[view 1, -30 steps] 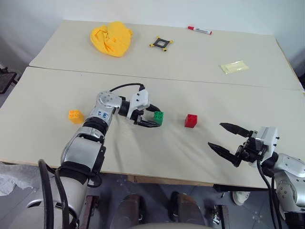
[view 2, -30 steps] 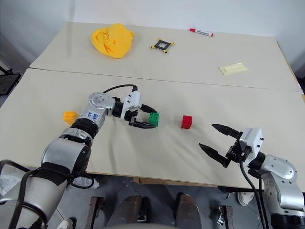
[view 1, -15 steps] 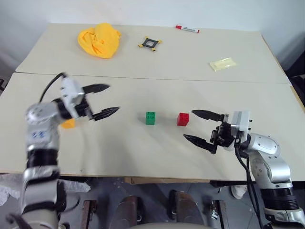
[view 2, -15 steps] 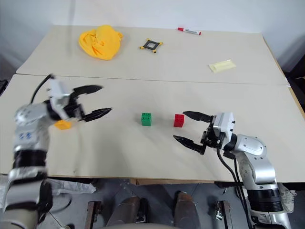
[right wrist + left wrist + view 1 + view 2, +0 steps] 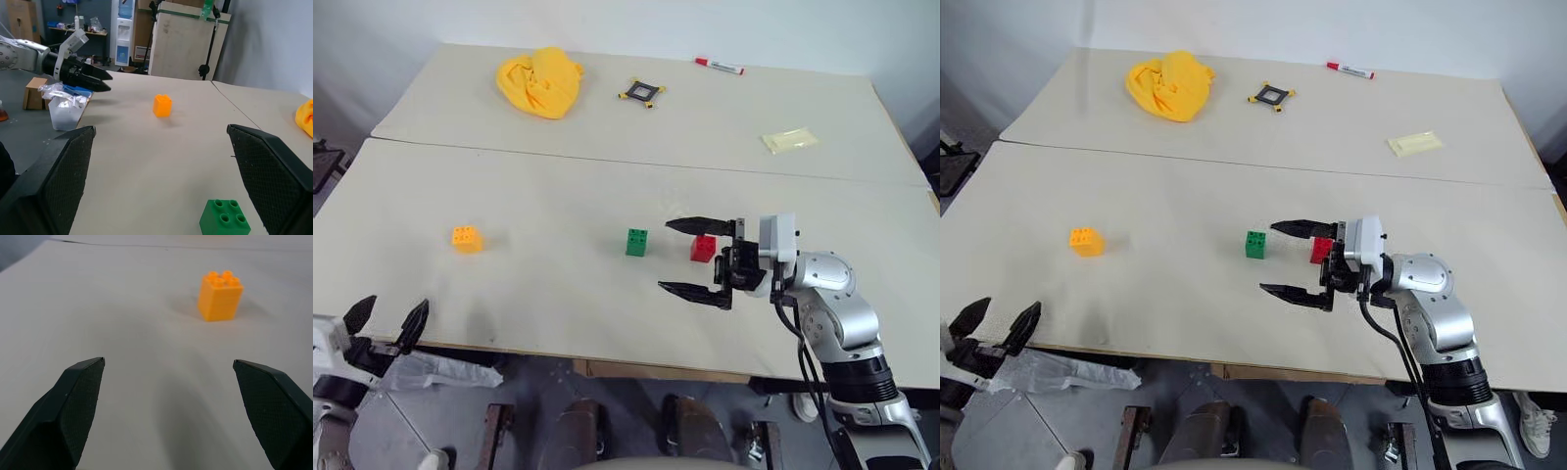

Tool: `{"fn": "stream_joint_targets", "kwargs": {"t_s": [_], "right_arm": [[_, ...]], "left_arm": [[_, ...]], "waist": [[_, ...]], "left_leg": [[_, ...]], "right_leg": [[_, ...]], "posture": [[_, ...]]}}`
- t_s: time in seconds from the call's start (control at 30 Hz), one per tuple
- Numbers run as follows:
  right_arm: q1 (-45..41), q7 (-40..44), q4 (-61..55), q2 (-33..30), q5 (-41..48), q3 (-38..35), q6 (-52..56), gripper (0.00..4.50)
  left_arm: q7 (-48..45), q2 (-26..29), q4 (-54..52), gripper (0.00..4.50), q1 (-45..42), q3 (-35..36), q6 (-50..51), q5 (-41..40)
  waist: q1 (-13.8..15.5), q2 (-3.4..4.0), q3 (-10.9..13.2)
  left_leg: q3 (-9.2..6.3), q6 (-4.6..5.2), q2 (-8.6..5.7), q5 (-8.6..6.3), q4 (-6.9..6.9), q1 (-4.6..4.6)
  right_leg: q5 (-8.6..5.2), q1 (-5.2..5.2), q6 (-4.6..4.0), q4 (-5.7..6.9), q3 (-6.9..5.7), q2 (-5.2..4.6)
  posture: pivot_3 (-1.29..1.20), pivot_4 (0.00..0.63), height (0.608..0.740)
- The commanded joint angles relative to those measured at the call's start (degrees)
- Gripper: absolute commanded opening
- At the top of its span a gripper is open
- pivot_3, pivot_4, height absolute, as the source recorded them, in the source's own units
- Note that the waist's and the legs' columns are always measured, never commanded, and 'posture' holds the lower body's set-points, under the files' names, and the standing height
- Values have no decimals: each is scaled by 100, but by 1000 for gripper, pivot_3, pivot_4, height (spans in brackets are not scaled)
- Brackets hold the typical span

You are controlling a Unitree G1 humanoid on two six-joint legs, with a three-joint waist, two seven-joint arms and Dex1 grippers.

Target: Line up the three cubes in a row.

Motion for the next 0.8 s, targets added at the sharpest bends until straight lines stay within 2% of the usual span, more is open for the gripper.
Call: {"fn": "stream_joint_targets", "kwargs": {"t_s": [0.03,0.2,0.27,0.37,0.6,0.7,0.8], "right_arm": [[-61,69,-81,-14,17,-65,-101,4500],[-91,119,-4,-28,-47,-23,-60,4500],[-78,123,16,-35,-79,9,-36,4500],[-28,83,-35,-22,-80,40,35,4500],[126,-44,-238,11,-75,102,147,4500],[199,-119,-283,-3,-87,60,138,4500],[275,-193,-319,-19,-110,38,106,4500]], "left_arm": [[393,-37,-455,4467,-14,-115,42,-114],[1311,-105,-817,4467,-685,-766,783,-125],[1876,-104,-859,4467,-1098,-1173,1128,283],[2540,-263,-670,4467,-1707,-1432,1642,318],[2709,-46,407,4467,-2596,-1913,1540,742],[2666,16,602,3905,-2765,-1917,1522,730],[2462,156,669,2964,-2761,-1982,1467,740]], "waist": [[0,0,0],[7,0,-1],[13,-2,-2],[12,-7,-5],[-72,-7,-5],[-74,-7,-5],[-76,-7,-5]], "left_leg": [[1,-2,2,-1,0,0],[17,-2,4,-2,-1,4],[16,-2,4,-2,0,4],[24,-1,2,-1,1,6],[35,-2,8,-1,0,7],[37,-2,9,-2,2,8],[36,-2,10,-2,2,8]], "right_leg": [[0,-1,-1,-1,1,1],[-2,-4,-4,-1,-4,4],[-2,-5,-4,5,-9,5],[-2,-11,-4,18,-18,9],[-3,-16,-6,22,-31,14],[-3,-15,-6,21,-31,14],[-4,-15,-6,21,-31,14]], "posture": [[0,150,740],[0,150,740],[0,150,740],[0,150,740],[0,150,740],[0,150,740],[0,150,740]]}}
